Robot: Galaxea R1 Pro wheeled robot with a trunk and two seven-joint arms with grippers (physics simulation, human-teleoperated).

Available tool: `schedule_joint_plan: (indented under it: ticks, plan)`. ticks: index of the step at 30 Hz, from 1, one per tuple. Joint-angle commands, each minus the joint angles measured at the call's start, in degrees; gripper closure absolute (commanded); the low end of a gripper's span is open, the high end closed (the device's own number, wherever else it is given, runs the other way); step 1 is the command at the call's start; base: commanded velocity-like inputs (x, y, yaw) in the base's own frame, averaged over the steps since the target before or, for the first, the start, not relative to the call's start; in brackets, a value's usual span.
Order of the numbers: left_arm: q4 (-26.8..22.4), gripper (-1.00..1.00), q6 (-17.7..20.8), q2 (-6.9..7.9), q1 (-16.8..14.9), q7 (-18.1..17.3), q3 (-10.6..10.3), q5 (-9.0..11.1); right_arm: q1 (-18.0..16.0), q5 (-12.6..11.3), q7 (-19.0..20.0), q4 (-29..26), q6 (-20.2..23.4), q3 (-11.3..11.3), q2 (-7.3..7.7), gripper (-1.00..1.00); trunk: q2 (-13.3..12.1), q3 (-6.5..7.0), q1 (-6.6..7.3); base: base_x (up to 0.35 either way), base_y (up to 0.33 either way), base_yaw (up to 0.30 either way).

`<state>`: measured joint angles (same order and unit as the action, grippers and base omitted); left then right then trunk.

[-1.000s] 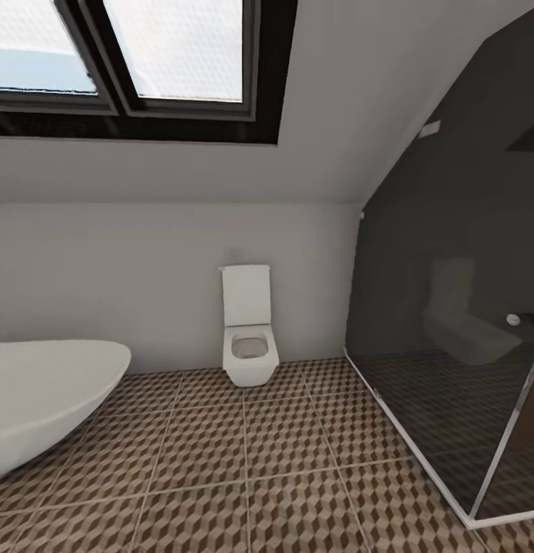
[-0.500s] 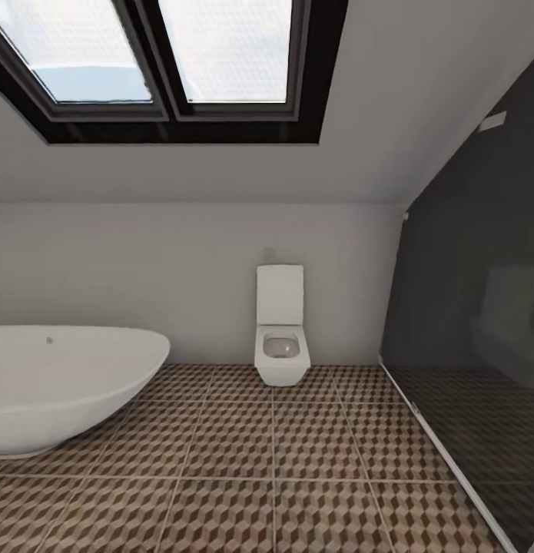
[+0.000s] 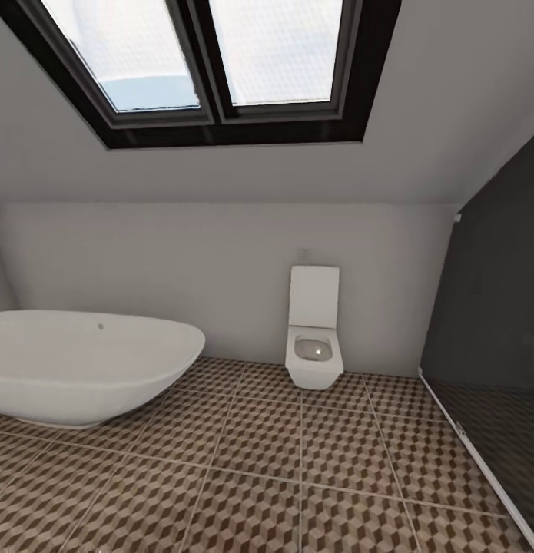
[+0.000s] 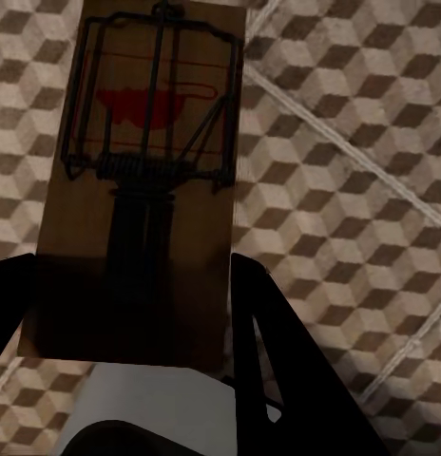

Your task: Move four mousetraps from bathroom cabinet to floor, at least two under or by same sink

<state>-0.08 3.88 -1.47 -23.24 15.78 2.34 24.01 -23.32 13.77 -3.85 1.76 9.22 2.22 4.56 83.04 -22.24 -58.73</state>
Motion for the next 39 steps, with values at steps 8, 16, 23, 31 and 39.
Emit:
schedule_joint_plan:
  ticks: [8,16,23,31,39]
  plan:
    - [0.0,1.00,0.2,-0.02,0.0,0.2,0.2,-0.3,-0.1,0.5,-0.1,0.1,0.1,0.2,0.01,1.00,0.0,-0.06,0.00,0.000,0.000,0.300]
    - [0.0,1.00,0.2,-0.02,0.0,0.2,0.2,-0.2,-0.1,0.4,-0.1,0.1,0.2,0.2,-0.01,1.00,0.0,-0.06,0.00,0.000,0.000,0.170]
    - [0.0,1.00,0.3,-0.02,0.0,0.2,0.2,-0.2,-0.1,0.4,-0.2,0.1,0.1,0.2,-0.01,1.00,0.0,-0.06,0.00,0.000,0.000,0.083]
    - [0.0,1.00,0.2,-0.02,0.0,0.2,0.2,-0.2,-0.1,0.5,-0.1,0.1,0.1,0.2,0.01,1.00,0.0,-0.06,0.00,0.000,0.000,0.253]
    - [0.0,1.00,0.2,-0.02,0.0,0.2,0.2,-0.2,-0.1,0.5,-0.1,0.1,0.1,0.2,0.01,1.00,0.0,-0.06,0.00,0.000,0.000,0.282]
